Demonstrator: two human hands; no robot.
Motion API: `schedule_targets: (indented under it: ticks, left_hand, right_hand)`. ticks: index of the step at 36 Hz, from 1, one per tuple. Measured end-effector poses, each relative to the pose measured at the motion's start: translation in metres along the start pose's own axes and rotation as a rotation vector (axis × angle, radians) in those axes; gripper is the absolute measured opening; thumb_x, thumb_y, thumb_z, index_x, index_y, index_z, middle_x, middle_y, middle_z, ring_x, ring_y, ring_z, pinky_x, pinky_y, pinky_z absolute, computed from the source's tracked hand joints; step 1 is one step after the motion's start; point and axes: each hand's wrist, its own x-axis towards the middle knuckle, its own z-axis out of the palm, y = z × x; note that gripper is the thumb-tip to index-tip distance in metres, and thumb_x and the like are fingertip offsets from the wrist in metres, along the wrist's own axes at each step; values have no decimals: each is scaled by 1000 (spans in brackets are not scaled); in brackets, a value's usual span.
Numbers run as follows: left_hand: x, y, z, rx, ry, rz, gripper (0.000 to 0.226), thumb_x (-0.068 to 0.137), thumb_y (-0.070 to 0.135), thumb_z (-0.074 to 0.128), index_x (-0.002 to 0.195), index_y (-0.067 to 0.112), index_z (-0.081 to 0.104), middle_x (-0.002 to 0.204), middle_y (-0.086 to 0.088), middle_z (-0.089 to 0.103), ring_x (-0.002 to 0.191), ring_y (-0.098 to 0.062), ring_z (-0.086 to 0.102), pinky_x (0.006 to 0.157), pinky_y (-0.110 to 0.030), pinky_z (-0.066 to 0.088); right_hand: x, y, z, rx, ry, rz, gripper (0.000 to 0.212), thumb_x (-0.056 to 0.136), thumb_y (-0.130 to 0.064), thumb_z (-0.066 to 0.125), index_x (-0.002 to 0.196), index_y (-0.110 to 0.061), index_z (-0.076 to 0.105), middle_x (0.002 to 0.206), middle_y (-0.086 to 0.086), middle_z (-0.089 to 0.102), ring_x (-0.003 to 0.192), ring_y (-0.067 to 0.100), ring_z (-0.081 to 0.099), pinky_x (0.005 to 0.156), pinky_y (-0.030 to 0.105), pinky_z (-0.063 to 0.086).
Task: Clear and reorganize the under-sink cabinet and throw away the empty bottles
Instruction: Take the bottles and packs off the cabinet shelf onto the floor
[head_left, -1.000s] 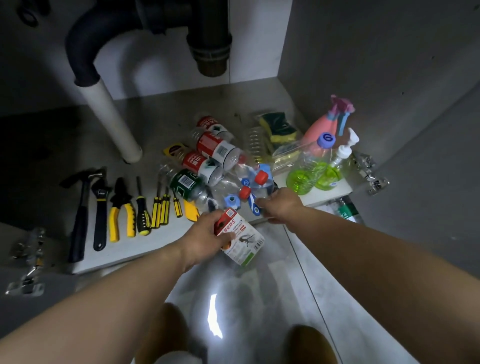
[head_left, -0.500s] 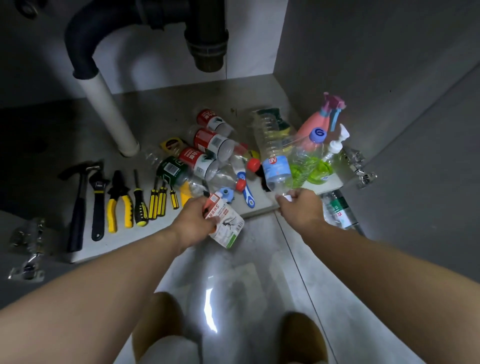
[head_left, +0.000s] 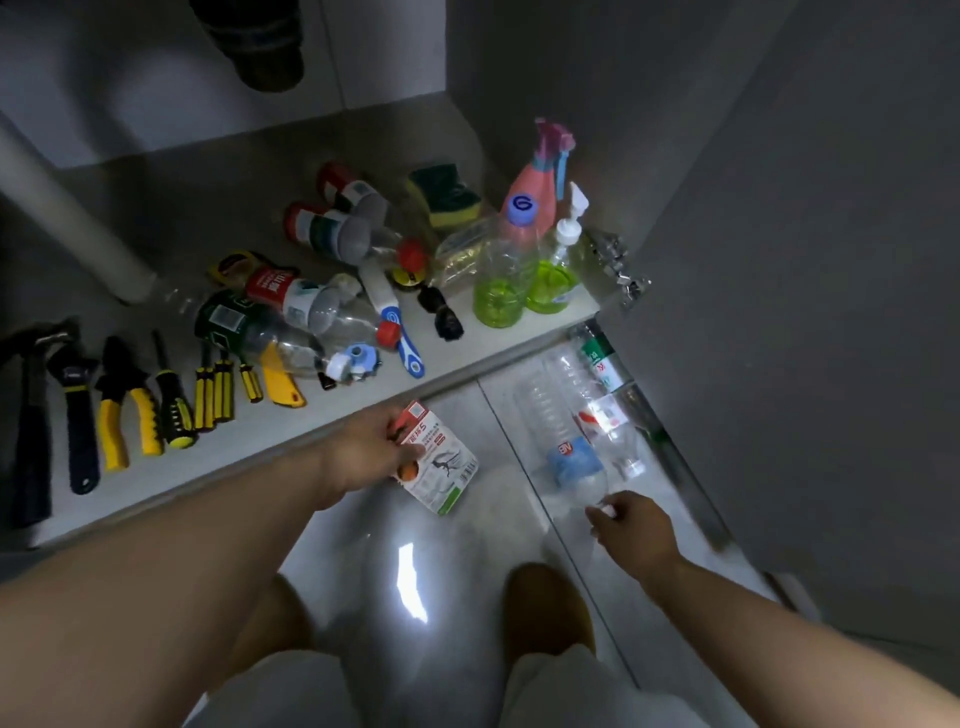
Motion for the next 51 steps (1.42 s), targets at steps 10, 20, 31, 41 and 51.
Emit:
schedule_targets:
  ticks: [10,20,31,41,51]
  left_hand:
    - [18,8,50,-149,-79,-37,20,98,4,60,114,12,68,108,-7,75,99,-21,73,74,-29,62]
    - [13,31,92,-241,-159,-69,22,98,2,60,119,6,66,110,-14,75,99,-22,74,74,-28,63]
    - [16,31,94,-42,-101,-57,22,99,4,57,118,9,65,115,-15,68,107,-29,67,91,-41,56]
    - [12,28,75,173,-86,17,24,98,5,54,118,12,65,115,-14,67,107,-29,66,84,-33,55]
    - [-40,56,-12,528,-51,200,18,100,20,59,117,21,65,118,1,64,108,-17,62,96,-31,52]
  right_hand:
    - [11,-13,13,562,118,240,40,86,-26,74,115,-13,49,104,13,67,96,30,68,92,47,56]
    - [-14,-20,8,883,-481,-26,30,96,-13,59,125,-21,61,117,0,73,106,19,71,82,30,58]
    - [-6,68,-13,879,57,351,27,93,-2,49,97,-19,70,101,7,75,92,23,71,74,35,57]
    - [11,62,-13,565,250,523,55,85,-12,66,136,-2,47,126,20,63,112,36,63,95,48,55]
    - [-26,-63,-53,433,-209,406,42,91,-19,65,128,-5,51,108,18,58,89,30,63,73,39,55]
